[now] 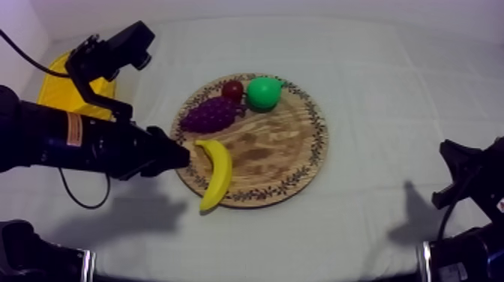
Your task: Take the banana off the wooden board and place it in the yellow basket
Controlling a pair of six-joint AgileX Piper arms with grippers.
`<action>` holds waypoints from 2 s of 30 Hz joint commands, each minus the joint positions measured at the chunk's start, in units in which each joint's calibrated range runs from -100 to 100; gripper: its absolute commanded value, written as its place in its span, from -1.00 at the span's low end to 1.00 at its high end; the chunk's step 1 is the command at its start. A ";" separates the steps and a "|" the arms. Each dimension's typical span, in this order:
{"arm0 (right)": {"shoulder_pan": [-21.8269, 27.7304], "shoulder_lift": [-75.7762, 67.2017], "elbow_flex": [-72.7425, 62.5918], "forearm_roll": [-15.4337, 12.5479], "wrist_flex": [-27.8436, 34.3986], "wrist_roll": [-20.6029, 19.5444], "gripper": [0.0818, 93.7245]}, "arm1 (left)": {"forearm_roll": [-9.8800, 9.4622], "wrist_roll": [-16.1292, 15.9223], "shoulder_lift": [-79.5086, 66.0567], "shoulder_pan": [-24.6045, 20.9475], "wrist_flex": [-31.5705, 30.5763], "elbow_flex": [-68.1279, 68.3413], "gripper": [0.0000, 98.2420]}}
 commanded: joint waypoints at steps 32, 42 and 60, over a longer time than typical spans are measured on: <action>0.00 -0.04 -0.03 -0.02 0.06 -0.03 -0.99 | 0.89 5.25 36.53 1.19 8.57 -18.46 -0.04; 0.00 -0.04 -0.03 -0.02 0.06 -0.03 -0.99 | -1.28 9.28 45.13 1.14 16.01 -27.11 0.06; 0.00 -0.04 -0.03 -0.02 0.06 -0.03 -0.99 | -2.46 9.40 54.42 -0.61 23.65 -35.64 -0.15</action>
